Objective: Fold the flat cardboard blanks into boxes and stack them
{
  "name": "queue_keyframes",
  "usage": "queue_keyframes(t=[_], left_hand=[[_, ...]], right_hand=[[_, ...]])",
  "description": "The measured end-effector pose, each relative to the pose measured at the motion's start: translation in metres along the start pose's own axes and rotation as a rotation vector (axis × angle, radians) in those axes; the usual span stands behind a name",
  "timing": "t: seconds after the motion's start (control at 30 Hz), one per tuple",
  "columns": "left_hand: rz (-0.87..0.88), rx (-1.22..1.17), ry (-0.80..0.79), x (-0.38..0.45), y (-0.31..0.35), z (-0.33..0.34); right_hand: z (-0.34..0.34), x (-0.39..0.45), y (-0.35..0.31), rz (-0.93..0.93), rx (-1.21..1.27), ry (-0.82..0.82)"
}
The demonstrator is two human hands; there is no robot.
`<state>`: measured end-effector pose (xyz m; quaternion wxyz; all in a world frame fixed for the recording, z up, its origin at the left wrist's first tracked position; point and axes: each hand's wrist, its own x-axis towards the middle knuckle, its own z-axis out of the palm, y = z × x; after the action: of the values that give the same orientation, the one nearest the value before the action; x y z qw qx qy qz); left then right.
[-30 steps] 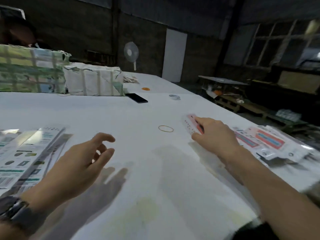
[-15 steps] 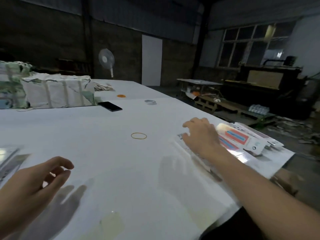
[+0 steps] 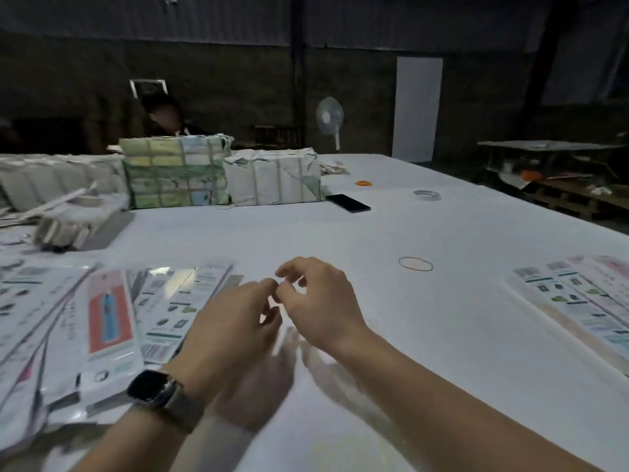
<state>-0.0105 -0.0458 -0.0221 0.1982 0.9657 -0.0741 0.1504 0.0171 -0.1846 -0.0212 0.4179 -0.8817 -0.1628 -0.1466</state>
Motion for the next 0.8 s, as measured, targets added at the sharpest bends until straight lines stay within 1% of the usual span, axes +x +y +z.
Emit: queue_keyframes(t=[0.07,0.13,0.17,0.23,0.3,0.37,0.43,0.53,0.57,0.7,0.8], left_hand=[[-0.051,0.095,0.042,0.003,-0.008,-0.003],[-0.114,0.248,0.091,0.006,-0.018,-0.008],[-0.163,0.312,0.089,0.007,-0.023,-0.011],[-0.270,0.380,0.020,0.005,-0.033,-0.013],[-0.325,0.413,-0.071,0.003,-0.039,-0.011],[-0.287,0.421,-0.097,0.002,-0.042,-0.008],[-0.225,0.402,-0.055,0.002,-0.041,-0.006],[-0.194,0.376,-0.044,0.001,-0.038,-0.007],[-0.186,0.364,-0.018,0.001,-0.036,-0.010],[-0.071,0.288,0.200,-0.004,-0.015,-0.019],[0.133,0.152,0.393,-0.007,0.004,-0.027]], right_hand=[[0.015,-0.010,0.007,-0.015,0.057,0.019],[0.023,-0.013,0.012,-0.046,0.108,0.027],[0.024,-0.013,0.015,-0.061,0.124,0.033],[0.024,-0.010,0.019,-0.055,0.164,0.022],[0.025,-0.007,0.022,-0.035,0.209,0.014],[0.026,-0.007,0.024,-0.035,0.230,0.005],[0.025,-0.008,0.024,-0.040,0.264,0.012],[0.025,-0.009,0.024,-0.013,0.313,0.001],[0.026,-0.008,0.024,-0.007,0.322,-0.003],[0.025,-0.010,0.024,0.014,0.351,-0.015],[0.023,-0.008,0.024,-0.004,0.393,0.008]])
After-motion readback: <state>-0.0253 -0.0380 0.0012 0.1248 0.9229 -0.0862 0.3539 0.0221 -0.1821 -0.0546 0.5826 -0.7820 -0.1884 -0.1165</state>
